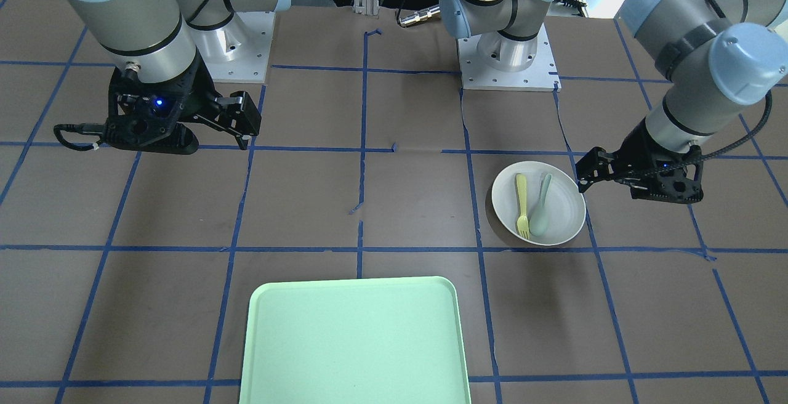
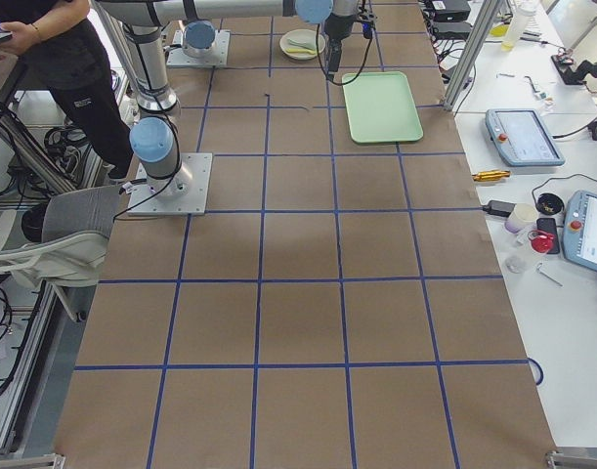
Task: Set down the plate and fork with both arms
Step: 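Move the left gripper down to the rim of the white plate and grasp it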
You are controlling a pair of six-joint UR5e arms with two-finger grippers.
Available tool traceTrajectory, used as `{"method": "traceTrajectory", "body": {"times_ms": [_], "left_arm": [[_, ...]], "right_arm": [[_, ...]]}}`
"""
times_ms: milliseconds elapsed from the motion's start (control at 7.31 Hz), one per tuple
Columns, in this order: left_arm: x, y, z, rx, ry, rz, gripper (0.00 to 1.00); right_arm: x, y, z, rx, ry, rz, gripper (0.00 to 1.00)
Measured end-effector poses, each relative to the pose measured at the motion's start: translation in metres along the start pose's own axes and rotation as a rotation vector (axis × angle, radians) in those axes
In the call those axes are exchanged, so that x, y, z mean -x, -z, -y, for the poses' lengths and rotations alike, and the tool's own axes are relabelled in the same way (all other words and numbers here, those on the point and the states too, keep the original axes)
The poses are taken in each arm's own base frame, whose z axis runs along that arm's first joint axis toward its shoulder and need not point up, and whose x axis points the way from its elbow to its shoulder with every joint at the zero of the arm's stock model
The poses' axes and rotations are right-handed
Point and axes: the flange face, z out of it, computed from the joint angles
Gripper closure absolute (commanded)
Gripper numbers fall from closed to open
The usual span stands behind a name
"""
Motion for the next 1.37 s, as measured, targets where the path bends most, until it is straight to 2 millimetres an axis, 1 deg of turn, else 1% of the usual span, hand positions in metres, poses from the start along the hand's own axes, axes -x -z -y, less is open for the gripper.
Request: {"method": "traceTrajectory", "body": {"times_ms": [274, 410, 547, 684, 821, 957, 1094, 1231, 1368], "left_arm": [[0.046, -0.054, -0.006, 0.001, -0.120, -0.046, 0.08], [0.061, -0.079, -0.007, 0.019, -0.159, -0.082, 0.11], [0.066, -0.100, -0.006, 0.036, -0.179, -0.120, 0.12], [0.068, -0.117, -0.006, 0.052, -0.199, -0.152, 0.13], [0.066, -0.131, -0.009, 0.070, -0.222, -0.176, 0.21], [0.063, -0.141, -0.013, 0.087, -0.241, -0.194, 0.36], [0.059, -0.148, -0.018, 0.101, -0.261, -0.208, 0.56], [0.057, -0.153, -0.022, 0.109, -0.280, -0.217, 0.94], [0.056, -0.155, -0.023, 0.116, -0.298, -0.217, 1.00]], "right_arm": [[0.000, -0.005, 0.003, 0.010, 0.000, -0.002, 0.00], [0.001, -0.008, 0.005, 0.015, -0.002, -0.003, 0.00], [0.001, -0.011, 0.005, 0.019, -0.003, -0.004, 0.00], [0.001, -0.012, 0.006, 0.021, -0.005, -0.004, 0.00], [0.001, -0.013, 0.005, 0.022, -0.008, -0.004, 0.00], [0.002, -0.013, 0.005, 0.023, -0.010, -0.003, 0.00], [0.002, -0.013, 0.005, 0.025, -0.012, -0.003, 0.00], [0.002, -0.014, 0.005, 0.026, -0.012, -0.003, 0.00], [0.002, -0.014, 0.005, 0.026, -0.011, -0.003, 0.00]]}}
